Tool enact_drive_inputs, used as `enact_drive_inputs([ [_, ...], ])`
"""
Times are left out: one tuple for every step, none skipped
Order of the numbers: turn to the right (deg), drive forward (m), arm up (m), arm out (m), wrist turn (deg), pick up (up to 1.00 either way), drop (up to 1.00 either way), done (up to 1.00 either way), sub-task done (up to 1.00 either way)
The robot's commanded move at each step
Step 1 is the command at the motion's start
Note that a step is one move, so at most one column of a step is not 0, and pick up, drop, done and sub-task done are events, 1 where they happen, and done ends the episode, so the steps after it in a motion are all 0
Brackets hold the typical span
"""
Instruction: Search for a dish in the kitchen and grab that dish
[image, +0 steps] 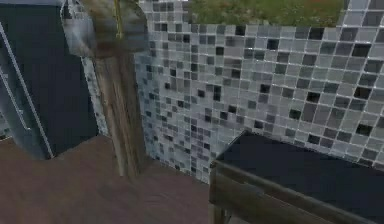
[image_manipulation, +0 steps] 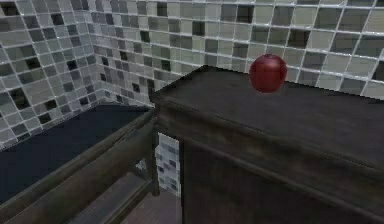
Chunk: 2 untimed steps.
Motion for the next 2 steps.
enact_drive_inputs([
  [-9.0, 0.0, 0.0, 0.0, 0.0, 0.0, 0.0, 0.0, 0.0],
  [0.0, 0.4, 0.0, 0.0, 0.0, 0.0, 0.0, 0.0, 0.0],
])
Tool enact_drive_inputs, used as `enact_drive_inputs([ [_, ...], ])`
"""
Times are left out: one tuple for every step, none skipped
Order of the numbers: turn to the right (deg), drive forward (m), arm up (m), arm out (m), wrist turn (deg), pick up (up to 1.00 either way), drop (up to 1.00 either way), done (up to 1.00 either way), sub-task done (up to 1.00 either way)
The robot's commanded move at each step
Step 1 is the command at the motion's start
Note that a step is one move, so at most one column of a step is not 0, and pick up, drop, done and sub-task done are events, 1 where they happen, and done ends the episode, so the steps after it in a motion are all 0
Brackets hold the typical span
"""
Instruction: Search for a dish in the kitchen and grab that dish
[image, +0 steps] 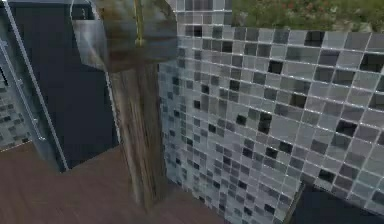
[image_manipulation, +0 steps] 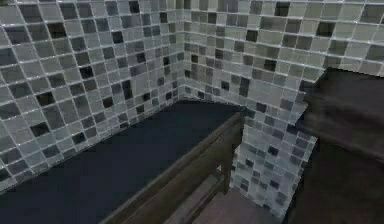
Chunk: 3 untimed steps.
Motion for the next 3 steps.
enact_drive_inputs([
  [-45.0, 0.0, 0.0, 0.0, 0.0, 0.0, 0.0, 0.0, 0.0],
  [-9.0, 0.0, 0.0, 0.0, 0.0, 0.0, 0.0, 0.0, 0.0],
  [0.0, 1.0, 0.0, 0.0, 0.0, 0.0, 0.0, 0.0, 0.0],
])
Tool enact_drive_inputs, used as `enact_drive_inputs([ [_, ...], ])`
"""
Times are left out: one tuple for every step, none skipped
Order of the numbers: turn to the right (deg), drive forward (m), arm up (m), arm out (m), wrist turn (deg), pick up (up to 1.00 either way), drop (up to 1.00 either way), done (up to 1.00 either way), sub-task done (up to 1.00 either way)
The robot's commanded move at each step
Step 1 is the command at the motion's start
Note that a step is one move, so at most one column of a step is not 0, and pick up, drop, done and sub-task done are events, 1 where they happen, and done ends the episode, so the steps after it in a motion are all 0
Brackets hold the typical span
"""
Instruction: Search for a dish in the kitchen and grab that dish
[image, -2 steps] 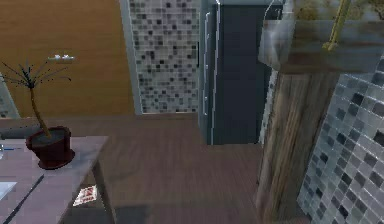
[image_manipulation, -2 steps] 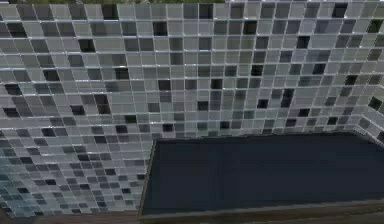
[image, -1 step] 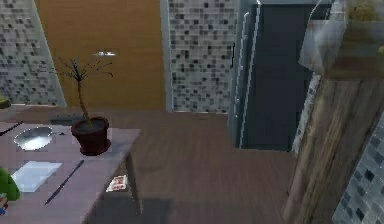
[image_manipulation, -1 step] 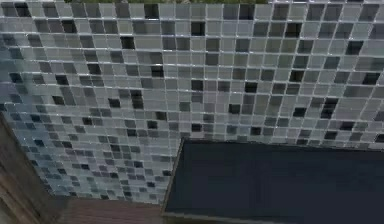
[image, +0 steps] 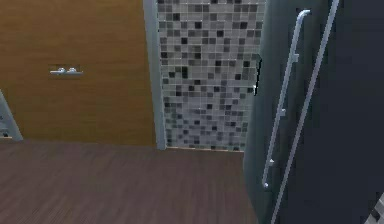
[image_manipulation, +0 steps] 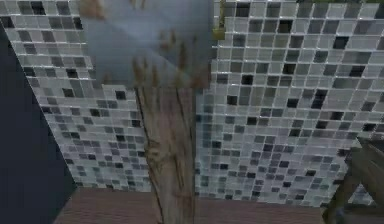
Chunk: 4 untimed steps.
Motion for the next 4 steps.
enact_drive_inputs([
  [0.0, 0.25, 0.0, 0.0, 0.0, 0.0, 0.0, 0.0, 0.0],
  [-42.0, 0.0, 0.0, 0.0, 0.0, 0.0, 0.0, 0.0, 0.0],
  [0.0, 0.2, 0.0, 0.0, 0.0, 0.0, 0.0, 0.0, 0.0],
  [-45.0, 0.0, 0.0, 0.0, 0.0, 0.0, 0.0, 0.0, 0.0],
])
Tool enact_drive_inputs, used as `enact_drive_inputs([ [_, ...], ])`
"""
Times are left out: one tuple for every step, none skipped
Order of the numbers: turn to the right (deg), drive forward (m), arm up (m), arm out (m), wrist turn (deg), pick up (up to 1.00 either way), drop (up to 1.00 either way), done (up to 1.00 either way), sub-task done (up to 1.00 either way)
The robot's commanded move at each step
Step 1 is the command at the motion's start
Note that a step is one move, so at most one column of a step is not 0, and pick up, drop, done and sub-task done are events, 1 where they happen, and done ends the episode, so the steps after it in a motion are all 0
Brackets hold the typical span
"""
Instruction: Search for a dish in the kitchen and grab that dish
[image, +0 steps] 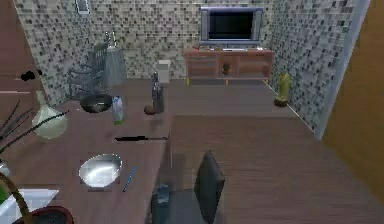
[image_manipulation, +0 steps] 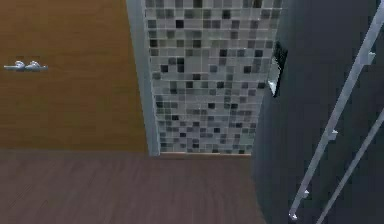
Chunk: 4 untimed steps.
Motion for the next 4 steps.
enact_drive_inputs([
  [-45.0, 0.0, 0.0, 0.0, 0.0, 0.0, 0.0, 0.0, 0.0],
  [-45.0, 0.0, 0.0, 0.0, 0.0, 0.0, 0.0, 0.0, 0.0],
  [-24.0, 0.0, 0.0, 0.0, 0.0, 0.0, 0.0, 0.0, 0.0],
  [0.0, 0.0, 0.5, 0.0, 0.0, 0.0, 0.0, 0.0, 0.0],
])
